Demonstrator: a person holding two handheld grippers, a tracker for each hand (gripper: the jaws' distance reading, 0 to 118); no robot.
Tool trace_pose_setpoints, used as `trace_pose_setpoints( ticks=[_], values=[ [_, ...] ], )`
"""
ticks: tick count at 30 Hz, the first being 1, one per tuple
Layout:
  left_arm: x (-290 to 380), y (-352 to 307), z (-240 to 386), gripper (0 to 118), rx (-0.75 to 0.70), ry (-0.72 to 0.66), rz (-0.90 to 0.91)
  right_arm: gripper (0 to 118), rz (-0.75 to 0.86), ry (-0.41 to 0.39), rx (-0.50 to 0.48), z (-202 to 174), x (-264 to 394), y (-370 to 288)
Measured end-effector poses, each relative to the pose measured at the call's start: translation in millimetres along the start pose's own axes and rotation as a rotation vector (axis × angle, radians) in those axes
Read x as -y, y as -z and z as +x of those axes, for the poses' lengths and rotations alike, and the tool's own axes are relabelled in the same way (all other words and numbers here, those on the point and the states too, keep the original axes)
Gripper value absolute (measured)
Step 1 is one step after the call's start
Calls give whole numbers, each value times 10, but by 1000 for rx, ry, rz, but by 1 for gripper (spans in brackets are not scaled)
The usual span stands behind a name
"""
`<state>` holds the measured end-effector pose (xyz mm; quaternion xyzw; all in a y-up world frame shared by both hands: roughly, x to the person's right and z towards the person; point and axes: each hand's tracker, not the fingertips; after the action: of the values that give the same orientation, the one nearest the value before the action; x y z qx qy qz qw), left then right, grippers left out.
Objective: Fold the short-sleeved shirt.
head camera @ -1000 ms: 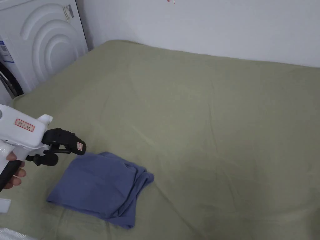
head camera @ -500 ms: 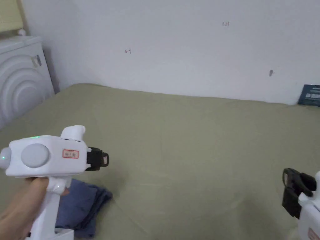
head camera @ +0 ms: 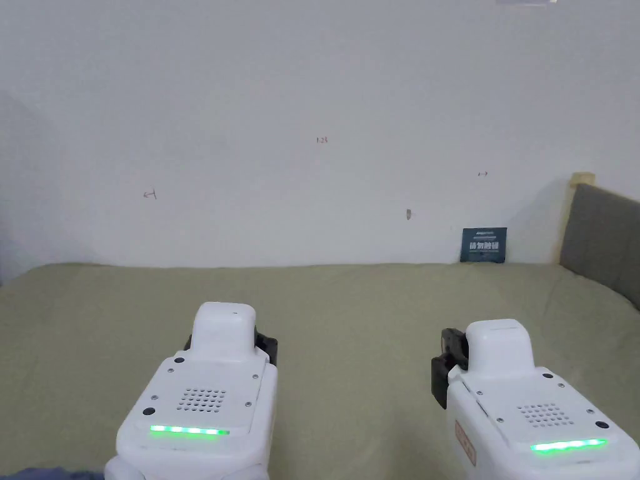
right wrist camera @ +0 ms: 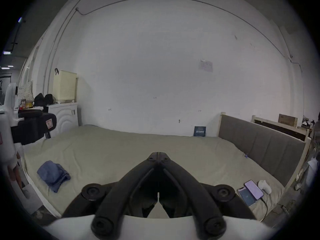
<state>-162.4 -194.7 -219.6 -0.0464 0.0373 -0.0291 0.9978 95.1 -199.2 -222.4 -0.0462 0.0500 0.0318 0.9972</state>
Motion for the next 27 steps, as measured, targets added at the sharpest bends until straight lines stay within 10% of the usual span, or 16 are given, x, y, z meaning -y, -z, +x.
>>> trace_pose_setpoints(
  ticks=[11, 12, 15, 17, 27],
  values=[
    [-65, -43, -63, 0, 22, -46, -3, 1, 43, -12, 21, 3, -109, -70],
    [-82, -53, -41, 9, 28, -45, -7, 3, 44, -10, 22, 5, -109, -71],
    [-81, -19, -9, 118, 9, -25, -26, 86, 56, -3, 36, 3, -116, -69],
    [-90, -27, -38, 118, 14, -72, 67, 107, 54, -9, 44, 1, -123, -39],
    [-282, -72, 18, 118, 10, -52, -59, 107, 64, -43, 30, -75, -238, -60]
  ],
)
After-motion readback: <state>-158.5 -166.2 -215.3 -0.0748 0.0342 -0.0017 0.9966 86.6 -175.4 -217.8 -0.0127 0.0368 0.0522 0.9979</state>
